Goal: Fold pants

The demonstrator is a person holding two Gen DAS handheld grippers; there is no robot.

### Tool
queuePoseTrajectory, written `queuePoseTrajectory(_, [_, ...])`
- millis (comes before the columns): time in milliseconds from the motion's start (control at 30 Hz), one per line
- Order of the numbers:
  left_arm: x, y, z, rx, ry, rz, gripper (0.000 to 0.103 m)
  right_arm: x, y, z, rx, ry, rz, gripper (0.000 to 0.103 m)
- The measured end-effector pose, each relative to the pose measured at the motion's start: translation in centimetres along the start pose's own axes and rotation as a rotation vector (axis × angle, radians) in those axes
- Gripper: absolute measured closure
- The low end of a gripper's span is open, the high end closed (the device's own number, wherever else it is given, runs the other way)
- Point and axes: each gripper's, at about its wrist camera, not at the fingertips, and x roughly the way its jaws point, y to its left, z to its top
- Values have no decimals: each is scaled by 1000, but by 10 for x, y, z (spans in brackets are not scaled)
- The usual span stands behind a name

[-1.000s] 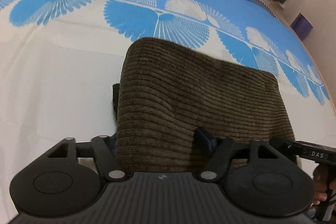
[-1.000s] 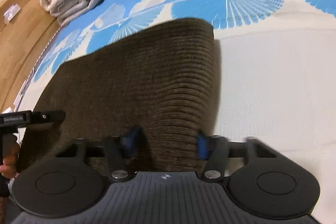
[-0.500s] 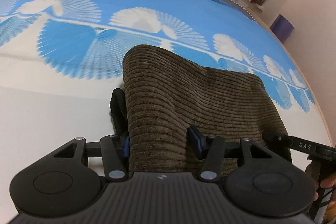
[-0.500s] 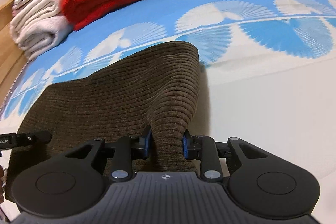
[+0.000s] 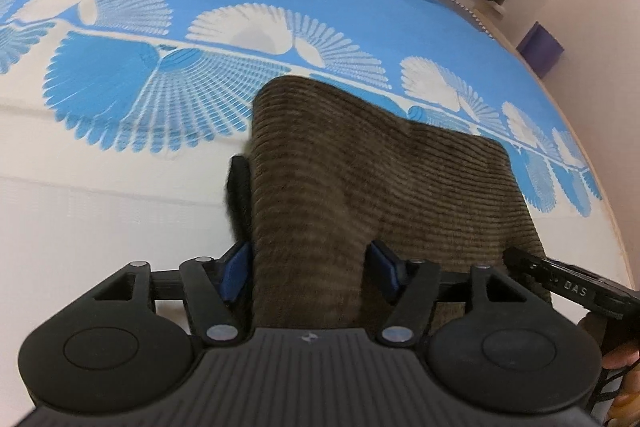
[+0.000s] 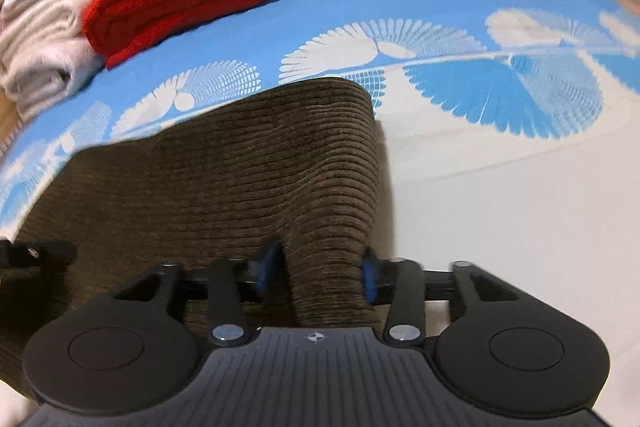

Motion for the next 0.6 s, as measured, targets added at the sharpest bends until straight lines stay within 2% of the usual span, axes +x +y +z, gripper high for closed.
queuePoseTrajectory(67, [-12, 1, -6, 34, 7, 21, 26, -17, 0, -2, -35, -9, -4, 36])
queuePoseTrajectory(133, [-23, 4, -17, 90, 17, 45, 21, -43, 0, -11, -104, 13, 83, 30])
queuePoseTrajectory(200, [-29, 10, -32, 124, 31, 45, 16, -61, 3, -25, -191, 35, 152, 29])
queuePoseTrajectory(300, [-24, 21, -51, 114, 35, 19, 11, -59, 7, -54, -331, 125, 172, 27])
queuePoseTrajectory(333, [-22, 25, -55, 102, 31, 14, 9, -55, 5, -61, -352, 128, 173, 22])
queuePoseTrajectory(367, [-20, 29, -57, 85, 20, 9, 5, -53, 6, -63, -357, 131, 175, 19])
queuePoseTrajectory(433, [-21, 35, -58, 35, 23, -2, 4, -54, 5, -63, -366, 122, 180, 18])
queuePoseTrajectory(500, [-34, 31, -56, -12, 17, 40, 5, -59, 7, -59, -350, 116, 165, 18])
queuePoseTrajectory(533, [-46, 22, -58, 1, -5, 72, 5, -65, 9, -56, -328, 107, 150, 18])
queuePoseTrajectory(600, [-77, -3, -65, 102, -69, 100, 3, -87, 14, -50, -251, 45, 103, 18])
